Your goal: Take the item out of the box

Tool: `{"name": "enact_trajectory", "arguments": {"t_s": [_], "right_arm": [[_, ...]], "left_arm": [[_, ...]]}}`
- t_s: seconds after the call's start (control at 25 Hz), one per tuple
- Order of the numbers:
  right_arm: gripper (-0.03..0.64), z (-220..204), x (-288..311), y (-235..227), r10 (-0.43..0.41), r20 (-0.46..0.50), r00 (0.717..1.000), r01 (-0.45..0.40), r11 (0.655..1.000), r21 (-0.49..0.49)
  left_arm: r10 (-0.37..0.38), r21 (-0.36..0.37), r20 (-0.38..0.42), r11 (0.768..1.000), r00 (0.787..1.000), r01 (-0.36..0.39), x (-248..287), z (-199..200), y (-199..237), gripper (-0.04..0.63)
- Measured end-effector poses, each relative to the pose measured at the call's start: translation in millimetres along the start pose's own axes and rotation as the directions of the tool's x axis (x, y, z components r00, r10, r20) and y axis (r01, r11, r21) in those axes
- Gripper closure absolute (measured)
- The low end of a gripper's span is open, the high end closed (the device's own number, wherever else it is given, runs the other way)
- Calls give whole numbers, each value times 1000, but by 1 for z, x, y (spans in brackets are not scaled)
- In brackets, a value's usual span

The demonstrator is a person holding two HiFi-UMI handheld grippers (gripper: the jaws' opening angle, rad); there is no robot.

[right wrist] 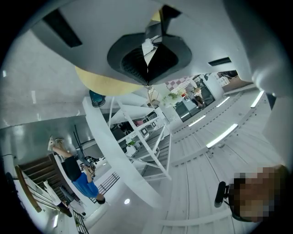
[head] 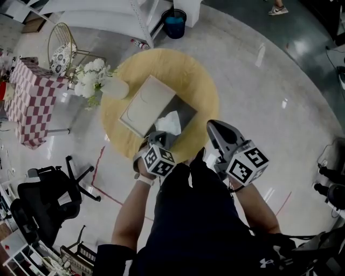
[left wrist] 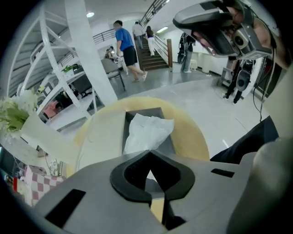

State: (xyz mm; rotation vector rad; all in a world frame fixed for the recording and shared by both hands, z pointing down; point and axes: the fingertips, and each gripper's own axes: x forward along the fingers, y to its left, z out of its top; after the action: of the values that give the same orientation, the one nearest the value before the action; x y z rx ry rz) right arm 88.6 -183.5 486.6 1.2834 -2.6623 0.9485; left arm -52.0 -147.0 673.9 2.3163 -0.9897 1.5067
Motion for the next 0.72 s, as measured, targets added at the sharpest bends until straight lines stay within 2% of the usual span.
{"name": "enact_trajectory", "arguments": {"t_s": [0.32,0.72], "right_arm": [[604,10,-3,18,31,6,999,-31,999,-31],[604,27,-5,37,55,32,998,-52,996,-76]], "left_arm": [[29,-48,123,999,992,-23,-47,31,-2,578],[86,-133,277,990,957,-51,-104,69,21,577]]}}
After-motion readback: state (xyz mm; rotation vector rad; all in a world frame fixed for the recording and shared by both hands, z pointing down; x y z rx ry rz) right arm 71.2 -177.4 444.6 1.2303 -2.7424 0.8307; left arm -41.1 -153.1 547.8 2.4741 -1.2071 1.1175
